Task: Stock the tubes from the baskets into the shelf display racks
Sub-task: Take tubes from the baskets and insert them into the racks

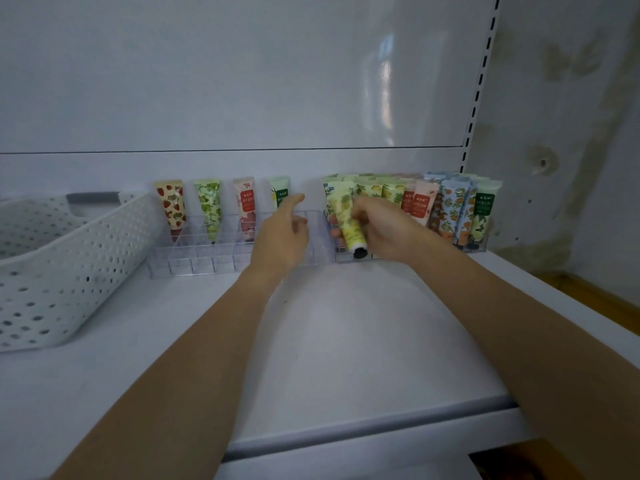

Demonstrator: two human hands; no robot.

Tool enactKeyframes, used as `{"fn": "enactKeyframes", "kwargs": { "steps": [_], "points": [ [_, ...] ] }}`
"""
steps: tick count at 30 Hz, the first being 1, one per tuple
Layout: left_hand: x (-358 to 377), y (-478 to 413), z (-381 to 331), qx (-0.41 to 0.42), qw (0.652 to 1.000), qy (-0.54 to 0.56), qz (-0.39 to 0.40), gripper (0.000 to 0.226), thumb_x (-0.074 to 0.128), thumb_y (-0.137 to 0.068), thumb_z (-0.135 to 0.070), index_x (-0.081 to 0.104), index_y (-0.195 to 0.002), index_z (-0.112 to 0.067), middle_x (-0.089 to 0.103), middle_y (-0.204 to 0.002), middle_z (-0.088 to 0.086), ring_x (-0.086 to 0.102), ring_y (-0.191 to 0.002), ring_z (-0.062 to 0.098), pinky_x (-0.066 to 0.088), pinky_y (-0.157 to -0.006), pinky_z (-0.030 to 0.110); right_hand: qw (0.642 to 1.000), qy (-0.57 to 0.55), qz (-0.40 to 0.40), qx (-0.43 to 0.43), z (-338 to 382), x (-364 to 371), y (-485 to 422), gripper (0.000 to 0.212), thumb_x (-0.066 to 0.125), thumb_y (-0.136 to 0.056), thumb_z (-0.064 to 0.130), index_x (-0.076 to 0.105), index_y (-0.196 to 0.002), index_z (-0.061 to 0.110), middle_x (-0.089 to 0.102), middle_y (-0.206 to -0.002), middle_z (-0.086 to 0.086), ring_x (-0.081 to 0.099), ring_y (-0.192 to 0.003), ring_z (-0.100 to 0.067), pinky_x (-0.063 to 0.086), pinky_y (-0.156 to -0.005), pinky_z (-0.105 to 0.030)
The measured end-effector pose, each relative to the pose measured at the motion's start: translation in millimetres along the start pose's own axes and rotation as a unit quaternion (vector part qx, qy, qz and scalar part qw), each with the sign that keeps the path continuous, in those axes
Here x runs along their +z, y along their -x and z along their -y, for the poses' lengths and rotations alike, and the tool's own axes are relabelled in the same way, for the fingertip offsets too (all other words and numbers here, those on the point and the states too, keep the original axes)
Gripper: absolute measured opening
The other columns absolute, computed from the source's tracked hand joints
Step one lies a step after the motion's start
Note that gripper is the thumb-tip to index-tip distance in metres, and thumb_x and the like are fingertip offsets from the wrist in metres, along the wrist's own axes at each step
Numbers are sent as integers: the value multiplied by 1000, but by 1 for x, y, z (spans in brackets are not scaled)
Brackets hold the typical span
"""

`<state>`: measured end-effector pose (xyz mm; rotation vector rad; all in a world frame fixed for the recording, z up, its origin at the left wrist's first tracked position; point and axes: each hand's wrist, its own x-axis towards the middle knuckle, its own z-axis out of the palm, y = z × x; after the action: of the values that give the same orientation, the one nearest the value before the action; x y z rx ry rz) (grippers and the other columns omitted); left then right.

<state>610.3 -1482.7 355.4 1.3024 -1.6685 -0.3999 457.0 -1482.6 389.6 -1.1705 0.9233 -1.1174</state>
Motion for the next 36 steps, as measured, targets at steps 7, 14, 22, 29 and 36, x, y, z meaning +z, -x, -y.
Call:
{"fn": "enactKeyframes", "kwargs": {
  "steps": [7,14,22,29,36],
  "points": [
    [0,3,12,34,953,-290,86,37,39,-97,-25,52,-129,-14,46,-135,11,41,-125,32,33,-105,48,996,-18,-54,-64,9,-6,2,4,57,-91,12,56,-92,9,58,-79,-8,61,-60,-14,55,-53,-26],
    [-2,4,8,21,953,-282,110,37,40,-97,-26,50,-131,-14,42,-138,11,40,-128,30,30,-107,50,876,256,-298,-279,20,-42,5,47,62,-88,21,40,-130,18,57,-86,6,57,-74,-7,50,-64,-21],
    [-2,4,8,11,951,-281,127,39,38,-98,-28,46,-134,-15,36,-142,9,38,-130,28,25,-110,50,826,389,-286,-292,9,-52,-6,45,58,-90,19,38,-130,16,53,-97,1,48,-70,-2,36,-56,-13],
    [-2,4,8,10,952,-277,130,39,38,-98,-27,45,-134,-16,35,-143,9,37,-131,28,21,-111,52,812,468,-228,-263,1,-45,-8,44,60,-89,16,38,-126,10,53,-100,-6,53,-79,-16,49,-70,-28],
    [-1,4,10,20,957,-268,108,37,40,-96,-26,48,-131,-16,40,-139,9,39,-129,29,24,-110,52,769,548,-226,-239,1,-36,-2,50,61,-87,25,37,-129,11,48,-116,-12,52,-96,-25,47,-82,-39]
  ]
}}
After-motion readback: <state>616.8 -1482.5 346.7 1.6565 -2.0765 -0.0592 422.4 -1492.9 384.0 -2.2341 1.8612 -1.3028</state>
